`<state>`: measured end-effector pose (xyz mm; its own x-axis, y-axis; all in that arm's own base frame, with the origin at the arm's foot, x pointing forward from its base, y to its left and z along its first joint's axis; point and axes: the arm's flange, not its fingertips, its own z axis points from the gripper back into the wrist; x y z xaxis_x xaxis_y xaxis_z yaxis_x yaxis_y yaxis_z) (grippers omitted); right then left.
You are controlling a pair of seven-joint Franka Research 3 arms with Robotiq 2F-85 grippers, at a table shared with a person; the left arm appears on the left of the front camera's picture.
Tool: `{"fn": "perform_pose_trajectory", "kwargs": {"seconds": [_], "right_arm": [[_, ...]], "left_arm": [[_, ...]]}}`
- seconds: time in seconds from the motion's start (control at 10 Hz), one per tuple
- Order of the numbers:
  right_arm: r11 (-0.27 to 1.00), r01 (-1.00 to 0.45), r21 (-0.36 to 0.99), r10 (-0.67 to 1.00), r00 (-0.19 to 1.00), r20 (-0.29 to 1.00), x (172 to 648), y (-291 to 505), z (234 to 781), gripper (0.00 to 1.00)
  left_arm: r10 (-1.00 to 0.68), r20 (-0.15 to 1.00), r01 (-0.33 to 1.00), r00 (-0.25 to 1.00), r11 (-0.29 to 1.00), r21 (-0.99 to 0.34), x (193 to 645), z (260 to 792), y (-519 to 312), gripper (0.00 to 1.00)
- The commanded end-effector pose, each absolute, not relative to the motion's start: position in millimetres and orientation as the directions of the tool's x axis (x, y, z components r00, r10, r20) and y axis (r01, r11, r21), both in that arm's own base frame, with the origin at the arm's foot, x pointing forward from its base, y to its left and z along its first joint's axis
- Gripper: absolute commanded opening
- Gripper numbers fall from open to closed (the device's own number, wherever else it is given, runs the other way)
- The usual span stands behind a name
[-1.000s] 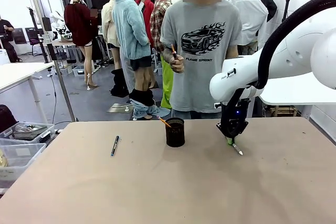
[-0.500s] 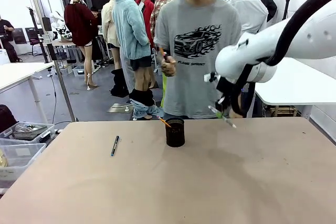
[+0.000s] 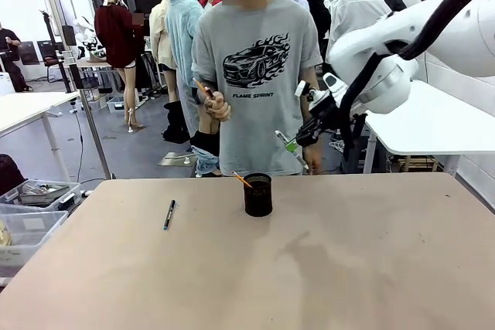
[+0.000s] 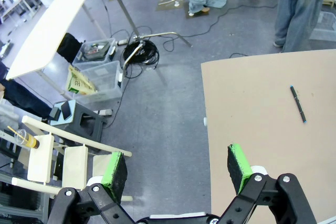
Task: Place the pens into the pen holder.
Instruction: Pick up a writing instrument from the table and place it into the Pen holder.
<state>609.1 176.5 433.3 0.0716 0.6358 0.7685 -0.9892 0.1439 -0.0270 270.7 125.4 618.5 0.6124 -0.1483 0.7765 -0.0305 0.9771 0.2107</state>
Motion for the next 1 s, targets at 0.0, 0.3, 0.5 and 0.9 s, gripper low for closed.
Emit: {"fn": "perform_pose_trajectory", "kwargs": {"seconds": [0.0,0.3,0.5,0.9], "right_arm": [[-0.144,-0.989,-0.028,0.482,-0.095,0.871,607.3,138.3,411.3,0.00],[-0.301,-0.949,-0.090,0.320,-0.189,0.928,617.3,135.6,404.1,0.00],[-0.337,-0.936,-0.096,0.270,-0.194,0.943,623.8,135.8,397.7,0.00],[-0.203,-0.973,-0.112,0.273,-0.166,0.947,598.5,84.4,404.8,0.00]], "left_arm": [[-0.142,0.782,-0.042,0.607,0.977,0.210,272.3,617.6,124.6,1.00],[-0.142,0.782,-0.042,0.607,0.977,0.210,272.3,617.6,124.6,1.00],[-0.142,0.782,-0.042,0.607,0.977,0.210,272.3,617.6,124.6,1.00],[-0.142,0.782,-0.042,0.607,0.977,0.210,272.3,617.6,124.6,1.00]]}}
